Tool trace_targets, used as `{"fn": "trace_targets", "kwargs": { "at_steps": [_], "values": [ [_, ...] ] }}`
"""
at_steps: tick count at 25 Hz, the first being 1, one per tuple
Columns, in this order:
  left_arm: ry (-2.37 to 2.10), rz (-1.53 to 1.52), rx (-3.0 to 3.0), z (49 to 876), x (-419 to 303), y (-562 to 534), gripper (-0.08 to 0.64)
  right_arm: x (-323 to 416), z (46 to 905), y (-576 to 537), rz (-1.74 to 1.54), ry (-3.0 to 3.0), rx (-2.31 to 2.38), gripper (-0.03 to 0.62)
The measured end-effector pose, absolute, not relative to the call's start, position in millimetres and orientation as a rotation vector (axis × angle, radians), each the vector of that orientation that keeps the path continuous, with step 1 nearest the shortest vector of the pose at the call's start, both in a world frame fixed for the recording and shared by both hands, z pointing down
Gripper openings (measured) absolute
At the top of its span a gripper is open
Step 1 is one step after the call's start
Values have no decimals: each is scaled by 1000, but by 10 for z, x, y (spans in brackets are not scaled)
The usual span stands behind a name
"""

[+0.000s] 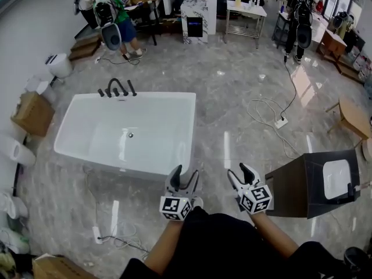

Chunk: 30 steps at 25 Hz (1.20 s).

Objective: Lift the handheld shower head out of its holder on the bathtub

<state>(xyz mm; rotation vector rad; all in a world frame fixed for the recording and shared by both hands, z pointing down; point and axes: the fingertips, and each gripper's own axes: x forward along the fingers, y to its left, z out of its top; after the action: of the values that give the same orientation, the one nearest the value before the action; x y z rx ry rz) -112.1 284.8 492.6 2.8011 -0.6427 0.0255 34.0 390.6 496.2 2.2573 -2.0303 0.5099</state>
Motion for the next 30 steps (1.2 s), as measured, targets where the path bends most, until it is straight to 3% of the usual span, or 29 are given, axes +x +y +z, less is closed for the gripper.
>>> {"fn": "trace_targets", "kwargs": {
  "at_steps": [18,30],
  "values": [
    [-613,74,2815,4982,-838,1405,252,677,4962,2245,508,-2028,2233,207],
    [-666,68,2754,5114,-673,938,252,887,5158,1768,571,-2077,2167,207]
  ]
}}
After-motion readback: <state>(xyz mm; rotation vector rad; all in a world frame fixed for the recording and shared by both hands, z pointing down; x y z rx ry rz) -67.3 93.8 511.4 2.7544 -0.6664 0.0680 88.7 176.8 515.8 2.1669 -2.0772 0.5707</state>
